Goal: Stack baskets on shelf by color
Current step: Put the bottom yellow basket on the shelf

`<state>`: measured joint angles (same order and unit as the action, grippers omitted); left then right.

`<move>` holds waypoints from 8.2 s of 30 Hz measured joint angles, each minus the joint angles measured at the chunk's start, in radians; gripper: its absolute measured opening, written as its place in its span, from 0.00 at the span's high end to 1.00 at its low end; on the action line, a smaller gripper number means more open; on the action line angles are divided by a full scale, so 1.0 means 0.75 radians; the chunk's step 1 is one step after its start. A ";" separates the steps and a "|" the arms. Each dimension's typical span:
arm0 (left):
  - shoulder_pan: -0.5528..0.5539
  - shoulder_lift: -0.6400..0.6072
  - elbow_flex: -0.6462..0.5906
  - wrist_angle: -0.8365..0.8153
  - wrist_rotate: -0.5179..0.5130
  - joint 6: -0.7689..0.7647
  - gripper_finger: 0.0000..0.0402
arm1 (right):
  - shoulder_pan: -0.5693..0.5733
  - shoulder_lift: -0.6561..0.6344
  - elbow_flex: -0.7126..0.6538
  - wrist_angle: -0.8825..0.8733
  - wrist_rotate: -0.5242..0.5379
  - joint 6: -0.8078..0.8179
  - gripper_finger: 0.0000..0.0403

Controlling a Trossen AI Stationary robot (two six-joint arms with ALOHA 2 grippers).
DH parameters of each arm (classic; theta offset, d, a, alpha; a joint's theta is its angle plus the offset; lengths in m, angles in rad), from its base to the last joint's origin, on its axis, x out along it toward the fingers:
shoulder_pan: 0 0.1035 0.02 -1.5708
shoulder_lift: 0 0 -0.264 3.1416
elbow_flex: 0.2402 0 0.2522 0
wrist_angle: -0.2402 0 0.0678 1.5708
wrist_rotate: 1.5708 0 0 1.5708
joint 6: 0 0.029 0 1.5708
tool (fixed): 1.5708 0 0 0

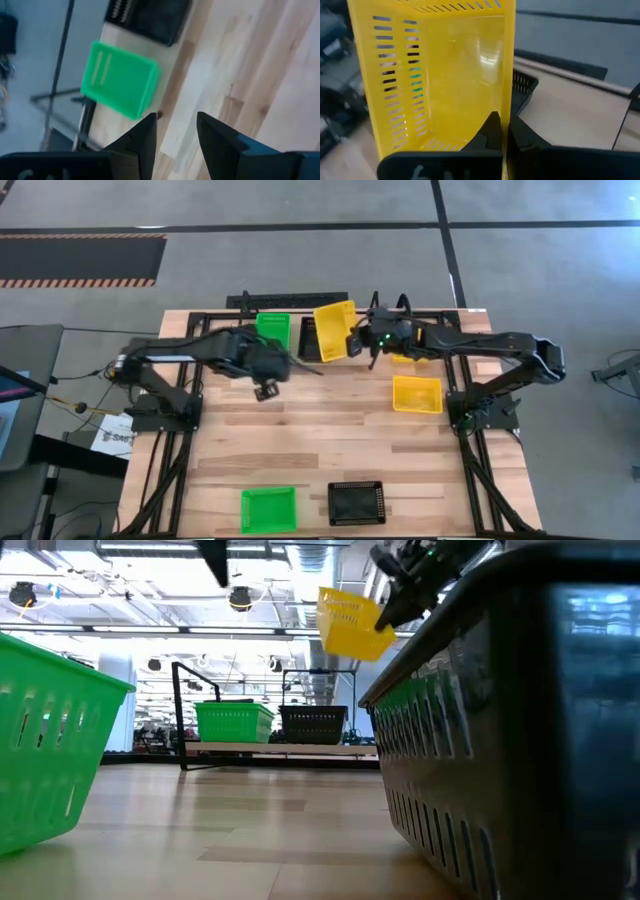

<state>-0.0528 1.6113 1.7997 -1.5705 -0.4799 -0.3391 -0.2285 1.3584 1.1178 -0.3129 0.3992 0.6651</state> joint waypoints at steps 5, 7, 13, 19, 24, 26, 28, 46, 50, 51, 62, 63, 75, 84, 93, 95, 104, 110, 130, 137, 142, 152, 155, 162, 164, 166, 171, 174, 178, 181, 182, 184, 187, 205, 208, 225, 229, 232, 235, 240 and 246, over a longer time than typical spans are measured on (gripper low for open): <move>0.001 -0.256 -0.237 -0.001 -0.041 -0.202 0.68 | -0.040 -0.042 0.002 -0.021 -0.003 0.040 0.99; 0.000 -0.353 -0.347 -0.002 -0.042 -0.292 0.68 | -0.052 -0.033 0.002 -0.053 -0.005 0.076 0.99; 0.001 -0.597 -0.639 0.029 -0.034 -0.478 0.68 | -0.095 0.046 0.000 -0.220 -0.013 0.267 0.99; 0.001 -0.727 -0.753 0.053 -0.022 -0.558 0.68 | -0.111 0.117 0.000 -0.271 -0.012 0.375 0.99; 0.001 -0.771 -0.764 0.062 -0.028 -0.548 0.68 | -0.118 0.176 0.000 -0.281 -0.014 0.412 0.99; 0.001 -0.775 -0.765 0.061 -0.030 -0.546 0.68 | -0.119 0.193 0.000 -0.281 -0.015 0.434 0.99; 0.001 -0.773 -0.765 0.059 -0.031 -0.542 0.68 | -0.120 0.200 0.002 -0.282 -0.011 0.439 0.99; 0.001 -0.773 -0.765 0.089 -0.044 -0.503 0.68 | -0.100 0.103 0.198 -0.343 0.030 0.280 0.99; 0.001 -0.773 -0.765 0.090 -0.044 -0.505 0.68 | -0.041 0.128 0.196 -0.499 0.037 0.376 0.99; 0.001 -0.773 -0.765 0.093 -0.044 -0.505 0.68 | -0.021 0.135 0.197 -0.533 0.053 0.410 0.99; 0.001 -0.772 -0.765 0.118 -0.043 -0.506 0.68 | 0.128 0.156 0.197 -0.691 0.143 0.653 0.99; 0.001 -0.772 -0.765 0.118 -0.043 -0.506 0.68 | 0.140 0.172 0.197 -0.686 0.147 0.669 0.99; 0.001 -0.772 -0.764 0.118 -0.043 -0.501 0.68 | 0.186 0.330 0.198 -0.768 0.127 0.796 0.99; 0.001 -0.772 -0.764 0.118 -0.043 -0.480 0.68 | 0.050 0.357 0.196 -0.734 0.131 0.733 0.99; 0.000 -0.772 -0.764 0.118 -0.042 -0.472 0.68 | -0.107 0.377 0.196 -0.465 0.065 0.511 0.99; 0.000 -0.772 -0.764 0.118 -0.042 -0.472 0.68 | -0.130 0.377 0.196 -0.420 0.063 0.472 0.99; 0.000 -0.772 -0.764 0.121 -0.042 -0.483 0.68 | -0.167 0.378 0.196 -0.415 -0.015 0.427 0.99; 0.000 -0.772 -0.764 0.150 -0.042 -0.485 0.68 | -0.167 0.378 0.196 -0.493 -0.022 0.470 0.99; 0.000 -0.772 -0.764 0.168 -0.043 -0.485 0.68 | -0.160 0.367 0.202 -0.440 -0.095 0.394 0.99; 0.000 -0.772 -0.764 0.168 -0.043 -0.485 0.68 | -0.195 0.370 0.266 -0.567 -0.139 0.372 0.99; 0.000 -0.772 -0.764 0.178 -0.043 -0.485 0.68 | -0.200 0.370 0.347 -0.628 -0.146 0.355 0.99; 0.000 -0.772 -0.766 0.247 -0.071 -0.486 0.68 | -0.123 0.366 0.351 -0.699 -0.070 0.389 0.99; 0.001 -0.773 -0.802 0.381 -0.180 -0.486 0.68 | -0.077 0.342 0.368 -0.704 -0.052 0.390 0.99; 0.065 -0.771 -0.955 1.019 -0.254 -0.336 0.68 | 0.009 0.343 0.467 -0.717 0.048 0.324 0.99; 0.092 -0.771 -1.002 1.225 -0.241 -0.279 0.68 | 0.029 0.343 0.485 -0.739 0.065 0.291 0.99; 0.115 -0.771 -1.037 1.389 -0.217 -0.256 0.68 | 0.044 0.344 0.513 -0.749 0.072 0.255 0.99; 0.163 -0.772 -1.126 1.705 -0.196 -0.333 0.68 | 0.058 0.344 0.579 -0.824 0.103 0.143 0.99; 0.183 -0.753 -1.195 1.898 -0.128 -0.440 0.68 | 0.057 0.344 0.612 -0.855 0.111 0.055 0.99; 0.184 -0.671 -1.298 2.222 -0.004 -0.512 0.67 | 0.057 0.342 0.663 -0.872 0.111 -0.070 0.99; 0.184 -0.580 -1.320 2.381 0.048 -0.563 0.63 | 0.052 0.342 0.687 -0.886 0.111 -0.153 0.99; 0.184 -0.545 -1.320 2.418 0.051 -0.573 0.61 | 0.046 0.342 0.697 -0.890 0.111 -0.175 0.99; 0.184 -0.484 -1.321 2.490 0.051 -0.579 0.57 | 0.036 0.342 0.711 -0.902 0.111 -0.208 0.99; 0.197 -0.404 -1.320 2.616 0.051 -0.578 0.52 | 0.021 0.342 0.722 -0.906 0.110 -0.240 0.99; 0.466 -0.195 -1.320 2.886 0.281 -0.524 0.84 | 0.119 0.341 0.725 -0.815 0.125 -0.224 0.98; 0.505 -0.193 -1.300 2.873 0.342 -0.506 0.96 | 0.132 0.340 0.726 -0.810 0.126 -0.226 0.96; 0.522 -0.200 -1.261 2.771 0.459 -0.459 1.00 | 0.061 -0.135 0.730 -1.066 0.470 -0.288 0.74; 0.531 -0.206 -1.260 2.775 0.496 -0.455 1.00 | 0.113 -0.246 0.723 -1.077 0.407 -0.180 0.71; 0.537 -0.205 -1.260 2.771 0.509 -0.457 1.00 | 0.186 -0.330 0.724 -1.079 0.415 -0.147 0.71; 0.542 -0.205 -1.257 2.688 0.516 -0.483 1.00 | 0.241 -0.395 0.725 -1.076 0.423 -0.143 0.72; 0.534 -0.203 -1.038 2.118 0.443 -0.414 1.00 | 0.289 -0.461 0.725 -1.128 0.414 -0.139 0.74; 0.486 -0.203 -0.701 1.828 0.247 -0.346 1.00 | 0.284 -0.518 0.725 -1.274 0.415 -0.133 0.75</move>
<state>0.3115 1.4590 1.2740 -0.1997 -0.2949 -0.5990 -0.0154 0.9699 1.6615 -1.2685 0.7101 0.5656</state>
